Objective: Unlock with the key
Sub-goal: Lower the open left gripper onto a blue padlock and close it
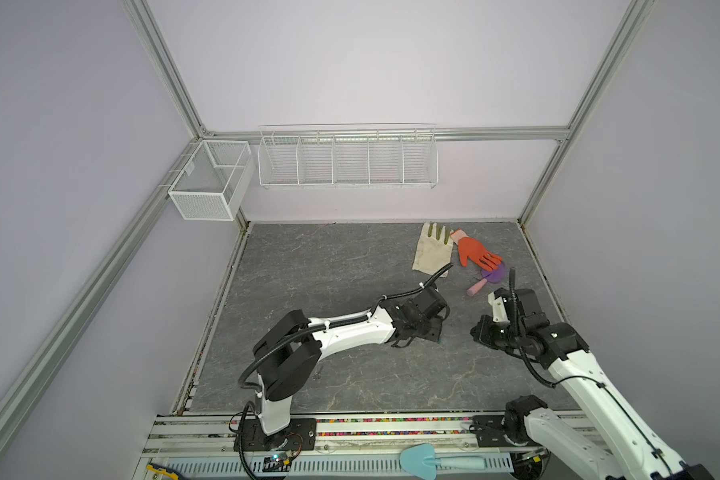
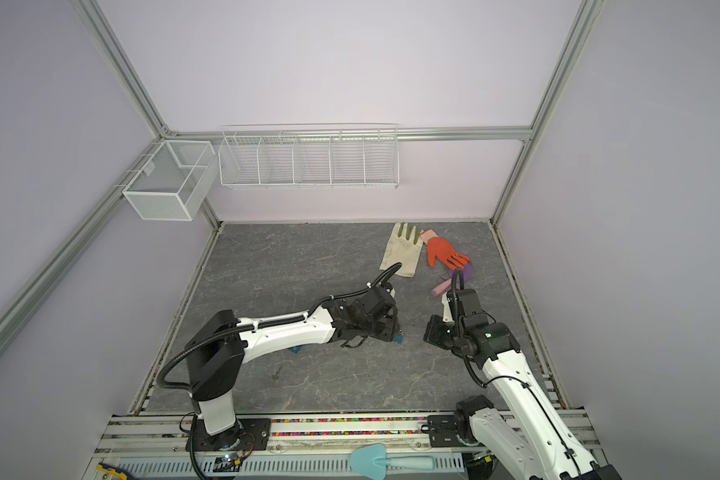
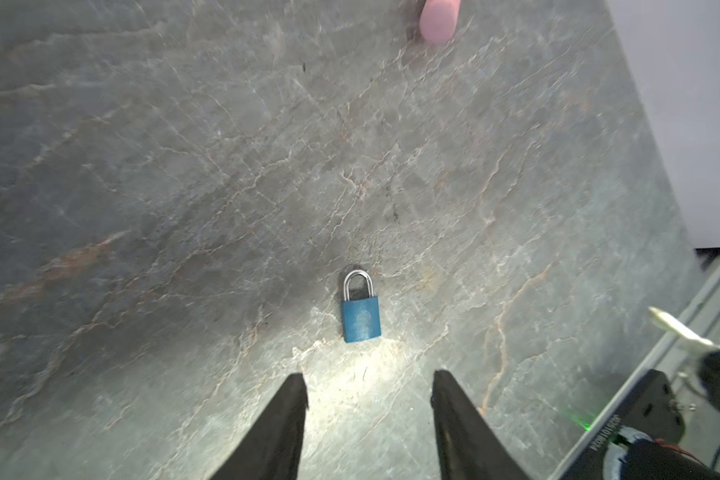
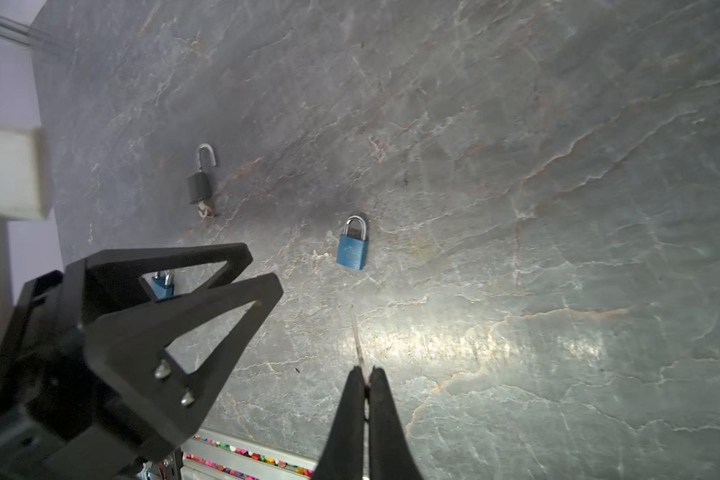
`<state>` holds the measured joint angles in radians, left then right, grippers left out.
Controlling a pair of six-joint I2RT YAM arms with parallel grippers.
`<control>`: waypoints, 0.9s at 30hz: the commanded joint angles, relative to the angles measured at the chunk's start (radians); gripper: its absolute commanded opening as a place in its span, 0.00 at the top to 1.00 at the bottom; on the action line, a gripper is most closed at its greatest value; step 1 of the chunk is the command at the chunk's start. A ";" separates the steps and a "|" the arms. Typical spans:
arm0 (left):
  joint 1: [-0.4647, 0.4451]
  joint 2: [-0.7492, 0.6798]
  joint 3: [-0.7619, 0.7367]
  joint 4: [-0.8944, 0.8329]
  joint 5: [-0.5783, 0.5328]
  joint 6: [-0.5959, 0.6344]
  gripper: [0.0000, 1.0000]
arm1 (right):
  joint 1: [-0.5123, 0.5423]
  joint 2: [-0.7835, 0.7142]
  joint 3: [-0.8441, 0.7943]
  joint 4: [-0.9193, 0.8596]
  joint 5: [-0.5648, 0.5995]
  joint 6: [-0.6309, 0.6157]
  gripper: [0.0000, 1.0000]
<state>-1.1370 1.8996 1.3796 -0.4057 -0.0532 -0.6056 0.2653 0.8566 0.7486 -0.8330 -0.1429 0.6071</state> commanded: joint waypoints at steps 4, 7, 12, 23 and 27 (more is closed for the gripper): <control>-0.038 0.191 0.198 -0.198 -0.073 0.079 0.50 | -0.101 -0.015 -0.064 0.010 -0.038 0.036 0.94; -0.051 0.270 0.303 -0.289 -0.112 0.074 0.50 | -0.116 -0.024 -0.068 0.013 -0.048 0.027 0.94; -0.075 0.364 0.441 -0.441 -0.219 0.049 0.51 | -0.129 -0.027 -0.068 0.007 -0.050 0.015 0.94; -0.080 0.428 0.516 -0.496 -0.211 0.000 0.58 | -0.139 -0.027 -0.070 0.015 -0.071 0.012 0.94; -0.080 0.451 0.541 -0.507 -0.207 -0.001 0.60 | -0.141 -0.026 -0.072 0.021 -0.080 0.013 0.94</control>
<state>-1.2129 2.3157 1.8816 -0.8604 -0.2466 -0.5976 0.1318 0.8379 0.6910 -0.8291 -0.2070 0.6243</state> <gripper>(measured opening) 0.403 0.063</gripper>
